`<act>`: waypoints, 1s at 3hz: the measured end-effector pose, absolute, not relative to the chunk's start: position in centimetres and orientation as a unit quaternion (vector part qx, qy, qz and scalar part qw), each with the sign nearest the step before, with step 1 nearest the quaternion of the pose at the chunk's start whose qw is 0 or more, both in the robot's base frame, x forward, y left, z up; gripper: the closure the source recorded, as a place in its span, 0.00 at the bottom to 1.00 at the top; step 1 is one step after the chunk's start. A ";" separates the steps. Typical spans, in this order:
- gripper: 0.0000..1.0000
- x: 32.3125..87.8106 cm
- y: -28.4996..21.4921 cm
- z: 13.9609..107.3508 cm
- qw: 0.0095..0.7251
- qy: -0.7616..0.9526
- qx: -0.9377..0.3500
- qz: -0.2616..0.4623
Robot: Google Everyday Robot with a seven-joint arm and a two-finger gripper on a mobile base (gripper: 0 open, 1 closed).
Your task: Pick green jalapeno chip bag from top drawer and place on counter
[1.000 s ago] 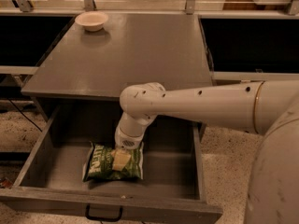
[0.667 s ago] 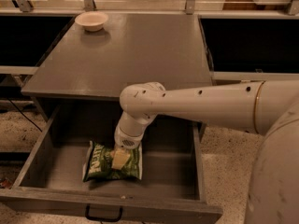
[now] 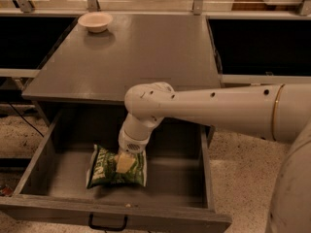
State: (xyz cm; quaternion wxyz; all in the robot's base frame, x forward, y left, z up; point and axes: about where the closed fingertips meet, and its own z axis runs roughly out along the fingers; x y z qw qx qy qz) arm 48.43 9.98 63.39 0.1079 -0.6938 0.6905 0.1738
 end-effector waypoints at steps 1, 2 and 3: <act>1.00 48.5 10.3 64.7 0.122 0.681 -0.703 0.164; 1.00 48.8 9.4 67.6 0.142 0.684 -0.705 0.122; 1.00 49.0 7.9 71.9 0.169 0.685 -0.706 0.064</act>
Offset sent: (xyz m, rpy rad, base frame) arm 0.0099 -0.0190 0.0840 -0.0597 -0.2384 -0.0219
